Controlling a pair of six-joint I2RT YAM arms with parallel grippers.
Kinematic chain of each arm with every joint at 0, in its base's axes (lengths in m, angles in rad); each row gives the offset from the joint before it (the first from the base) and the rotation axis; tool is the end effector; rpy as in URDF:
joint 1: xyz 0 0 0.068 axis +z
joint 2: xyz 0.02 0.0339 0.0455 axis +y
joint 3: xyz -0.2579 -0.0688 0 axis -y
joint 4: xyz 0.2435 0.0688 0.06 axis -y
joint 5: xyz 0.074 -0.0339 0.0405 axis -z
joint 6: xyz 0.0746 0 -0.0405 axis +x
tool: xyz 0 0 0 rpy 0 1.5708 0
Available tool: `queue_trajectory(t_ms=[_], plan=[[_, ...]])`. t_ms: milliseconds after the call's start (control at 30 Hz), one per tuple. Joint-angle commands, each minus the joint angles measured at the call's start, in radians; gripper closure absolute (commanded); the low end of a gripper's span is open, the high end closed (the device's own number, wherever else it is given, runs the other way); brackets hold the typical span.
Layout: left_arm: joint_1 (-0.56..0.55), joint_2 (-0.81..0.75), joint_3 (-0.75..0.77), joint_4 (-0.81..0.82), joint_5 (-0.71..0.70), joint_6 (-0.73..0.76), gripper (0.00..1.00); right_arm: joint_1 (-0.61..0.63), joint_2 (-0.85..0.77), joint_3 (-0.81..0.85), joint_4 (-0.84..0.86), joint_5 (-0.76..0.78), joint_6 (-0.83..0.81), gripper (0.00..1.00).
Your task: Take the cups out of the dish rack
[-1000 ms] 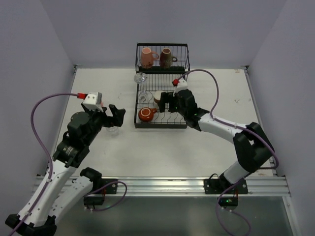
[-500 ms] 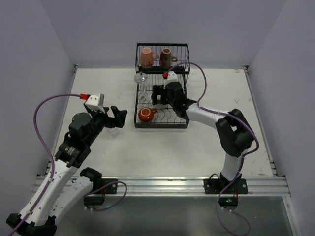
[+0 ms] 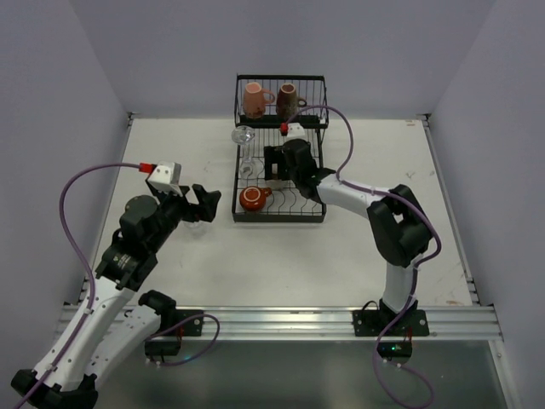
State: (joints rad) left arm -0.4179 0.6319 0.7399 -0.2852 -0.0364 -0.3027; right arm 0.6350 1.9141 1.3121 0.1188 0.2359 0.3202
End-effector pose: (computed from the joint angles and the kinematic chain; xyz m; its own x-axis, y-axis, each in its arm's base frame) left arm 0.1782 -0.0761 0.3255 -0.2649 -0.2083 -0.9415 0.3079 0.9070 -0.2873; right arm 0.3897 0.2655 0.1998 -0.4841 0.0234 -0.8747 -0.2716 0.9463 0.1757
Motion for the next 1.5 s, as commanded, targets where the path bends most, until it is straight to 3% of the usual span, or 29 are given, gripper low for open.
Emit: queue_trajectory(t_ms=[0,200,333,400,533,733,900,1067,1133,1200,1467], plan=[[0.007,-0.005,-0.002,0.057,0.007,0.014,0.0,0.005,0.029,0.039,-0.021,0.056,0.011,0.06],[0.007,0.0,-0.005,0.054,0.006,0.014,0.0,0.009,0.048,0.076,-0.031,0.06,0.017,0.1],[0.007,0.003,-0.005,0.054,0.007,0.014,0.0,0.023,0.042,0.059,-0.004,0.078,0.017,0.24],[0.007,0.005,-0.007,0.057,0.013,0.013,0.0,0.025,0.014,0.023,0.019,0.092,0.022,0.37],[0.007,0.017,-0.007,0.063,0.032,0.004,0.0,0.026,-0.067,-0.048,0.088,0.118,0.026,0.42],[0.007,0.052,0.007,0.089,0.165,-0.087,0.04,0.025,-0.292,-0.227,0.168,0.085,0.06,0.42],[0.007,0.089,-0.01,0.187,0.372,-0.215,0.08,0.026,-0.501,-0.422,0.22,0.014,0.128,0.42],[-0.012,0.146,-0.112,0.458,0.562,-0.453,0.11,0.025,-0.736,-0.614,0.297,-0.252,0.339,0.43],[-0.053,0.163,-0.184,0.597,0.578,-0.545,0.11,0.025,-0.809,-0.69,0.376,-0.332,0.434,0.43],[-0.084,0.193,-0.212,0.629,0.547,-0.573,0.11,0.025,-0.852,-0.74,0.454,-0.412,0.521,0.43],[-0.185,0.302,-0.238,0.767,0.472,-0.661,0.16,0.025,-0.989,-0.861,0.53,-0.506,0.623,0.43]])
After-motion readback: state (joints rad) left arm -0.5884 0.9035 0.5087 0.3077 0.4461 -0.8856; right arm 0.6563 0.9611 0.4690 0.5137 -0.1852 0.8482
